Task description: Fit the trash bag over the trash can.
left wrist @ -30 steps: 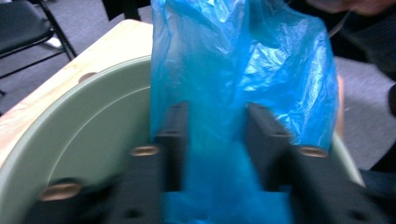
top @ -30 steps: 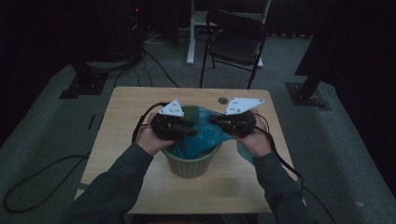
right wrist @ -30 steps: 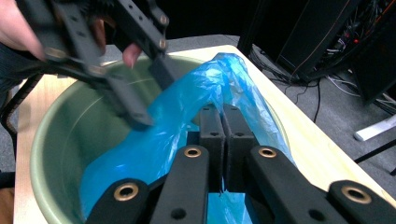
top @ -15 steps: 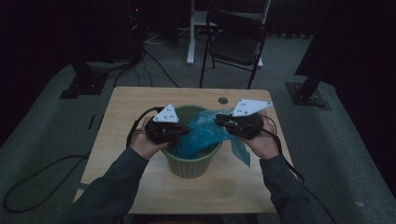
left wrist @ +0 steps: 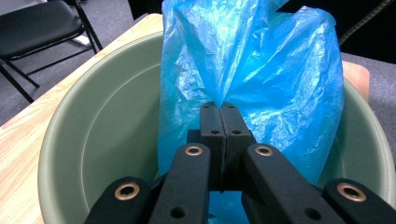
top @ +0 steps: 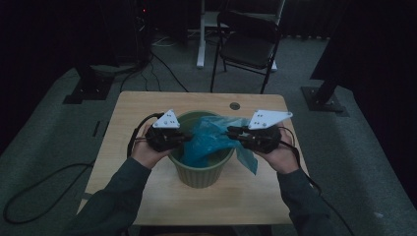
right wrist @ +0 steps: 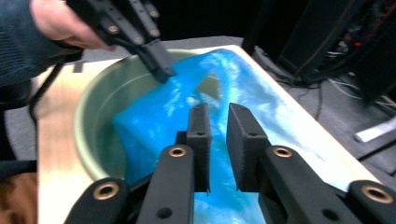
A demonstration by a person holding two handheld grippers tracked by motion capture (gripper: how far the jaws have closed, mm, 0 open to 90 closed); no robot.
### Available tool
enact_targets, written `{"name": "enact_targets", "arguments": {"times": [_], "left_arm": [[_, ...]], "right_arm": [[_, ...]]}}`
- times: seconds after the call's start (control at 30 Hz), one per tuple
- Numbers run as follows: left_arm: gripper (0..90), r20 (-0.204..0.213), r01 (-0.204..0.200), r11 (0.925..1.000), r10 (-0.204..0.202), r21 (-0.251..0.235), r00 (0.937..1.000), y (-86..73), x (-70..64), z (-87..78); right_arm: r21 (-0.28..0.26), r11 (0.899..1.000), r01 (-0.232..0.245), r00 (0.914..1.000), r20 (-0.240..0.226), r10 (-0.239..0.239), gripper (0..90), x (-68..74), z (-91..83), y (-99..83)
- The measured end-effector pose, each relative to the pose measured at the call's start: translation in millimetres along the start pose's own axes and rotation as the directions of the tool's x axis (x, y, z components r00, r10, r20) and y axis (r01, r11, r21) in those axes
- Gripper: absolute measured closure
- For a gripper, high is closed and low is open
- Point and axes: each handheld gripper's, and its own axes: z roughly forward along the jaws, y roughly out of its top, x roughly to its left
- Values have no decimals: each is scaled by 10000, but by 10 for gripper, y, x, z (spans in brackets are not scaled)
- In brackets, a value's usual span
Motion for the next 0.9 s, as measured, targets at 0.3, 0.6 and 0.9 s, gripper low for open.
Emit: {"name": "enact_targets", "arguments": {"times": [0.3,0.6,0.9], "left_arm": [[900,-27,-30,10000,30,5,10000,4,-6,-7],[899,-70,32,10000,-32,-26,10000,-3,-3,-11],[900,-46,-91,10000,91,-41,9999,11,-45,8]], "right_arm": [[574,9982,179,9980,-609,-144,760,107,223,-33],[593,9980,202,9952,-965,-144,710,146,223,-38],[876,9955,375,9933,-1125,-275,874,156,321,-50]]}}
